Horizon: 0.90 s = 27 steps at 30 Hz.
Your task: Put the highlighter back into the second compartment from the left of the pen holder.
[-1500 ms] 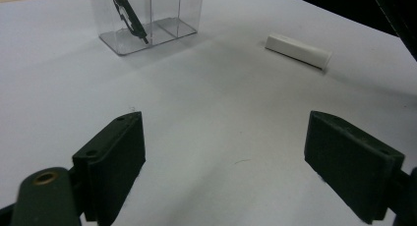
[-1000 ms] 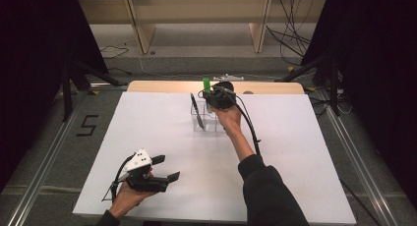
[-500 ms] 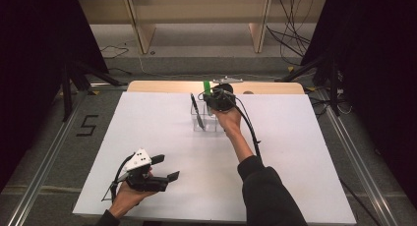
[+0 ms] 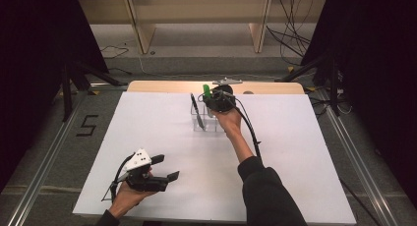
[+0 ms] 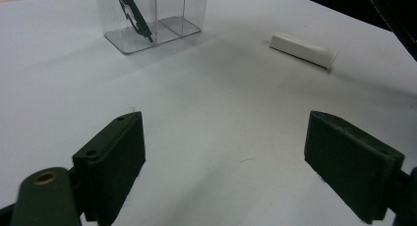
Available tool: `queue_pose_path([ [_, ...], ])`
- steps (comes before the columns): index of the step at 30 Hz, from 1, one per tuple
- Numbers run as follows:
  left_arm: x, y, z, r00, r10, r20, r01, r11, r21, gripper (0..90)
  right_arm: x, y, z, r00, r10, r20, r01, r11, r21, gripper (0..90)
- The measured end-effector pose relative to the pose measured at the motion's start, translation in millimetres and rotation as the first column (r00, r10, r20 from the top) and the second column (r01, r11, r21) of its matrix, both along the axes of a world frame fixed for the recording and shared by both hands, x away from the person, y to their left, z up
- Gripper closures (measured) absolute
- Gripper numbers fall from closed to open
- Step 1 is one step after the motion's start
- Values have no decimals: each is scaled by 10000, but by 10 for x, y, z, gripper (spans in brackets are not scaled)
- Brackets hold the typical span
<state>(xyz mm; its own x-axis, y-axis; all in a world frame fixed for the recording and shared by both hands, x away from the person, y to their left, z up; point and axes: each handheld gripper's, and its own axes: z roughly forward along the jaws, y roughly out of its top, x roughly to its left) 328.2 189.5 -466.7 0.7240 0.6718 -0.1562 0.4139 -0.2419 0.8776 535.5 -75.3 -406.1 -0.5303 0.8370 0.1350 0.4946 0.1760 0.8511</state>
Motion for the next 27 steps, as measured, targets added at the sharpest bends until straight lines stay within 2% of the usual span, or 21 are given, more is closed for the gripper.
queue_pose_path([
  [3, 3, 2, -1, 10000, 2, -5, -2, 10000, 1, 151, -18, -23, 57, 9997, -57, 244, 57, 10000, -20, 443],
  [5, 2, 2, 0, 10000, 23, -5, -23, 10000, -24, 151, -40, -63, 107, 9994, -63, 329, 61, 10000, 41, 409],
  [11, -1, 1, 0, 10000, 64, -13, -64, 10000, -7, 150, -154, -189, 213, 9990, 18, 451, -21, 10000, 63, 372],
  [16, -2, 1, 0, 9999, 108, -23, -108, 9999, -10, 151, -347, -306, 294, 9978, 368, 560, -345, 9986, -411, 348],
  [18, -1, -2, -1, 9999, 109, -15, -108, 9999, 8, 150, -419, -366, 319, 9976, 495, 488, -472, 9977, -486, 328],
  [21, 3, -6, -7, 9999, 115, 5, -115, 9999, 45, 151, -502, -450, 327, 9974, 711, 91, -705, 9957, -596, 285],
  [27, 1, -4, -7, 9999, 161, -16, -160, 9999, 8, 151, -676, -588, 273, 9981, 604, 70, -597, 9955, -739, 280],
])
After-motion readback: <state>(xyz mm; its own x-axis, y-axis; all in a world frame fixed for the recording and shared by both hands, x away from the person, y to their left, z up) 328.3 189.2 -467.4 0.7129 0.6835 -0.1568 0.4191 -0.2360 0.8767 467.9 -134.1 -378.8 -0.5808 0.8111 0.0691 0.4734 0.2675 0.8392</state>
